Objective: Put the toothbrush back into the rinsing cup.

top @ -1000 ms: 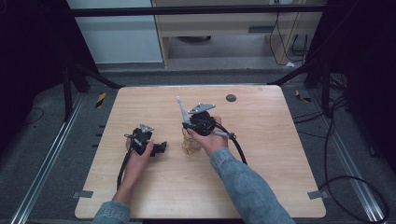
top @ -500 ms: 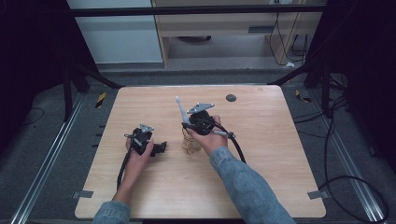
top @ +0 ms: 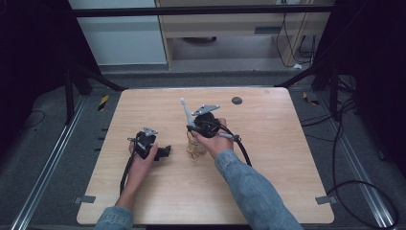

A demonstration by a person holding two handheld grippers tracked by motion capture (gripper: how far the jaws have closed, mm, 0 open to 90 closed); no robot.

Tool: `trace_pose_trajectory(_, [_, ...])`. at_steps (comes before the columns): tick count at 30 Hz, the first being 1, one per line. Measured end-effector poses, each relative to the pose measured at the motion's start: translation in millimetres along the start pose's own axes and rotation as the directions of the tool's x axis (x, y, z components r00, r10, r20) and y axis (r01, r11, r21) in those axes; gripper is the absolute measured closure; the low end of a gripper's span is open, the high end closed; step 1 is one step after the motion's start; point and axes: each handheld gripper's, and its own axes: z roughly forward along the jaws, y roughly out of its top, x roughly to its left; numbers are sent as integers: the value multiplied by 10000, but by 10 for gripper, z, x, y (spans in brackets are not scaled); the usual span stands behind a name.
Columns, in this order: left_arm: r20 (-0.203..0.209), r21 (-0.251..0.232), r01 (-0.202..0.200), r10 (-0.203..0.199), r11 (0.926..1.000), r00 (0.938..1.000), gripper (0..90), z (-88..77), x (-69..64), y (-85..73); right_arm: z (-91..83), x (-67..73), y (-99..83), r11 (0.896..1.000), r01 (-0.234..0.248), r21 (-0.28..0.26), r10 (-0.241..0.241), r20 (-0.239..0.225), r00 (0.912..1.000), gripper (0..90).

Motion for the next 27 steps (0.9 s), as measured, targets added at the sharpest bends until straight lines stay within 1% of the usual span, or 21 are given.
trace_pose_trajectory(13, [8, 4, -9, 9, 10000, 10000, 0, 1, 0, 1, 7, -6, 19, 9999, 110, 38, -110, -39, 9999, 655])
trace_pose_trajectory(27, [8, 4, -8, 8, 10000, 10000, 0, 1, 0, 1, 3, 2, 31, 9999, 67, 76, -67, -105, 9999, 639])
